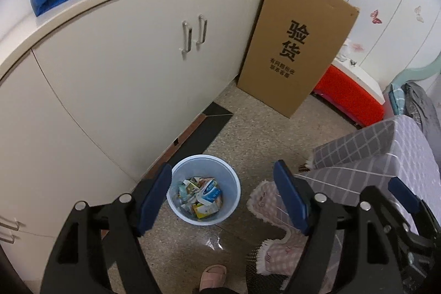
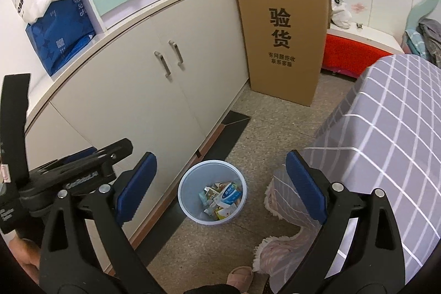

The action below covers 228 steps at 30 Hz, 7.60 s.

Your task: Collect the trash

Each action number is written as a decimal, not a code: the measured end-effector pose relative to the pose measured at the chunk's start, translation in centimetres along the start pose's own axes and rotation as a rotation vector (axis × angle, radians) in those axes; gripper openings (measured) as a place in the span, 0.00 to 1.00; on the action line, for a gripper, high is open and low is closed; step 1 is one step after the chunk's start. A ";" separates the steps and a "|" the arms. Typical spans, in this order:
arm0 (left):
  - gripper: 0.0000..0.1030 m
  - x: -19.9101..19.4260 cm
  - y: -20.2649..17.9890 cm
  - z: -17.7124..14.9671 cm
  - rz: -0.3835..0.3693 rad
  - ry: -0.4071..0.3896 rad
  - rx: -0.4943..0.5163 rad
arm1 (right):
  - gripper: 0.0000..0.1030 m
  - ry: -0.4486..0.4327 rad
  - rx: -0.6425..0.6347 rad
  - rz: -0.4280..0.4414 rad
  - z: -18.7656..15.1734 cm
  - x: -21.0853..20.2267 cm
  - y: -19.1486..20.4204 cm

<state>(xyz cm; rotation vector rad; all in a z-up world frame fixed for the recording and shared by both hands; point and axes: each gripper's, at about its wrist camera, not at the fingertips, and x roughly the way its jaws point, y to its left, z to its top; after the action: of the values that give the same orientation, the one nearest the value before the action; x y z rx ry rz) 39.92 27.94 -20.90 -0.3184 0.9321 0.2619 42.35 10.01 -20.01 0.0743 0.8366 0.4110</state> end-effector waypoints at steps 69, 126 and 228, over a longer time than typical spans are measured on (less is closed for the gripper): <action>0.95 -46.4 -15.6 -26.2 -0.223 -0.766 0.438 | 0.94 -0.673 0.053 -0.341 -20.7 -48.9 -3.7; 0.95 -45.8 -15.5 -26.6 -0.229 -0.746 0.450 | 0.94 -0.633 0.073 -0.298 -21.2 -48.3 -4.3; 0.95 -43.8 -12.9 -25.0 -0.222 -0.724 0.488 | 0.94 -0.564 0.074 -0.251 -21.9 -46.1 -4.1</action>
<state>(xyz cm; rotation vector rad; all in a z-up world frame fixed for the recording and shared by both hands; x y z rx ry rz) 0.99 2.93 2.93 0.1297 0.2190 -0.0655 0.12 -13.49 -3.05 0.1444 0.2970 0.1080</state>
